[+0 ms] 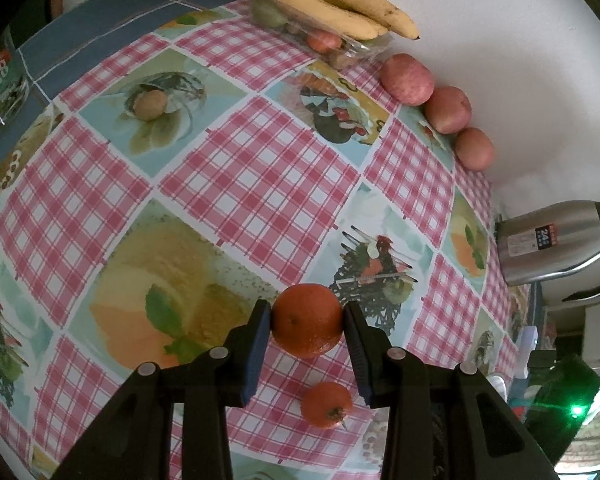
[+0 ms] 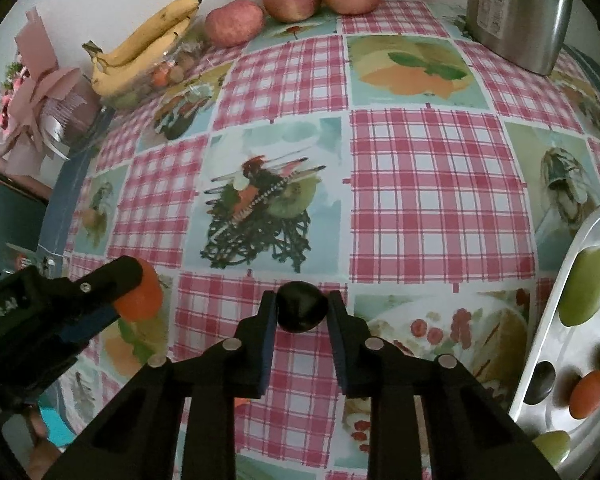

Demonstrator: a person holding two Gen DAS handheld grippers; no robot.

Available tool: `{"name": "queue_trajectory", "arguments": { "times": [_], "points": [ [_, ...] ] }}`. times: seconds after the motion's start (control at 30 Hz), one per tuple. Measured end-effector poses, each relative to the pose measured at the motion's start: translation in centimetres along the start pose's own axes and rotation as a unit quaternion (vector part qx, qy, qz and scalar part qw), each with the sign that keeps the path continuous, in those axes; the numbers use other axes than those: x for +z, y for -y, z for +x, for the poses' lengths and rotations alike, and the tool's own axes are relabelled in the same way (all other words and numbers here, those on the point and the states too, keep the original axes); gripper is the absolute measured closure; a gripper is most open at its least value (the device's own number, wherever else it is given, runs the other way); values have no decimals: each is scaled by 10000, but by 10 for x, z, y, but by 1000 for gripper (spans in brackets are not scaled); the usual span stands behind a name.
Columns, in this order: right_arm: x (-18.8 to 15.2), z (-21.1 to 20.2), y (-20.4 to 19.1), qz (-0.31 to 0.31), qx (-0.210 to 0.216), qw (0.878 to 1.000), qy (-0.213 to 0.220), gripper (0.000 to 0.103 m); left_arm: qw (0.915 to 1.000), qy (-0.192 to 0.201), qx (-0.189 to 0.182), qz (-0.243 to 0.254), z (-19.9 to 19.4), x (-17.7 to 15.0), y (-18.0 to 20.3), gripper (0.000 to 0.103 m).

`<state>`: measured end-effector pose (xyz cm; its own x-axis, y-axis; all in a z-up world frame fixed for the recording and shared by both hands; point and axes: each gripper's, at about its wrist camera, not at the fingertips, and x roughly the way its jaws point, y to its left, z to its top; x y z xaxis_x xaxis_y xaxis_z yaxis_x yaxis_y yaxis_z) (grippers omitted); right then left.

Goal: Organize fruits
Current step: 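Carry the orange in the left tool and dark fruit in the right tool over the plate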

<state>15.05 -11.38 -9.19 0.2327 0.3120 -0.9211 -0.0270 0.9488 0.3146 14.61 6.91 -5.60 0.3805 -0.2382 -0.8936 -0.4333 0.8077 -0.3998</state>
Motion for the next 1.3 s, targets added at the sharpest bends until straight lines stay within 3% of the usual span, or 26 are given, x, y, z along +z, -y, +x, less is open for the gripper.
{"name": "queue_trajectory", "arguments": {
  "times": [0.43, 0.83, 1.3],
  "points": [
    [2, -35, -9, -106, 11, 9995, 294, 77, 9997, 154, -139, 108, -15, -1, 5, 63],
    [-2, -45, -6, -120, -129, 9995, 276, 77, 9990, 243, -228, 286, -25, -4, 17, 63],
    [-3, -71, 50, 602, -408, 9963, 455, 77, 9937, 146, -325, 1064, -24, -29, 64, 63]
  ]
}}
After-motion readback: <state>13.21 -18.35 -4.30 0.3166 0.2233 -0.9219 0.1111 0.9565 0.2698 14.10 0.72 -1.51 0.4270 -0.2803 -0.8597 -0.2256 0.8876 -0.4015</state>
